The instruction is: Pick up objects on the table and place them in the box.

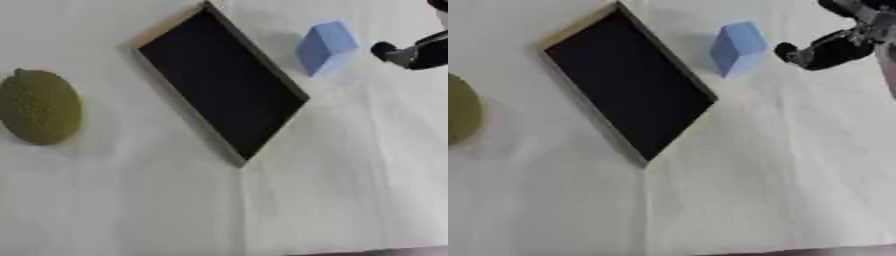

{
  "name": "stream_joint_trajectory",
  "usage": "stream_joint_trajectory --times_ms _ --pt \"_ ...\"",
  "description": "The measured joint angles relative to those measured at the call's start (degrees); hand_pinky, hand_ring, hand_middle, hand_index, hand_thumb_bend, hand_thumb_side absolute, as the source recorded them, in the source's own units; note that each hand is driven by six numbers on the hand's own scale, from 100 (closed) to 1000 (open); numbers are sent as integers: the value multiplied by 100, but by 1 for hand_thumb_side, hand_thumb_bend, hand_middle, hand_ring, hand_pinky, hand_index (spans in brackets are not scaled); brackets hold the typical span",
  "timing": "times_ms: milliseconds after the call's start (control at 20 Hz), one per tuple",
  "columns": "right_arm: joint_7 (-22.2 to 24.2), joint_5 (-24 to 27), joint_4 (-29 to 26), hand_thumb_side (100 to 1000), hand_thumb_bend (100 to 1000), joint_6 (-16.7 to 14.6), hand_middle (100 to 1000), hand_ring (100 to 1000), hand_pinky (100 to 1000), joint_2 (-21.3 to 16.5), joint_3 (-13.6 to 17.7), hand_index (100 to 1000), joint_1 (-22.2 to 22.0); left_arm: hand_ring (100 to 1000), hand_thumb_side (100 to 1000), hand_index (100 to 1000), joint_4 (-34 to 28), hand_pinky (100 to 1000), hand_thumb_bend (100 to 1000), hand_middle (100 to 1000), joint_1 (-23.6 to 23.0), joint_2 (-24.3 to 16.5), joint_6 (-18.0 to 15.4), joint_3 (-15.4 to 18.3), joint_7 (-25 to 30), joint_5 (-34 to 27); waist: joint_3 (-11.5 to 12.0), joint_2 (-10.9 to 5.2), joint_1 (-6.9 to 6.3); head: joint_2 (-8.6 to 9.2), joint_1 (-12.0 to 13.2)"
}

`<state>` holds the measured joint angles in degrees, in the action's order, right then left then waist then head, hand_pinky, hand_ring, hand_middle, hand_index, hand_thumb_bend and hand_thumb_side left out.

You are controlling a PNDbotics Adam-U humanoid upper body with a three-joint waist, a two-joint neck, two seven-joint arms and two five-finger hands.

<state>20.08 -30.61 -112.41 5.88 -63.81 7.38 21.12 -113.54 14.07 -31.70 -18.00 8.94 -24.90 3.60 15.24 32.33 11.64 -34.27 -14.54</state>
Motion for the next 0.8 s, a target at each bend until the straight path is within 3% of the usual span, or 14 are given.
stream_joint_trajectory --times_ms 500,800 --pt "581 51 -56 100 403 -214 928 960 912 2 -286 960 -11 784 703 831 0 889 100 781 20 46 17 1 29 -4 82 10 5 -21 -76" --pt "707 -33 -36 100 400 -267 930 964 912 6 -410 962 71 784 704 831 0 890 100 782 52 48 12 1 38 -18 161 45 38 69 -174"
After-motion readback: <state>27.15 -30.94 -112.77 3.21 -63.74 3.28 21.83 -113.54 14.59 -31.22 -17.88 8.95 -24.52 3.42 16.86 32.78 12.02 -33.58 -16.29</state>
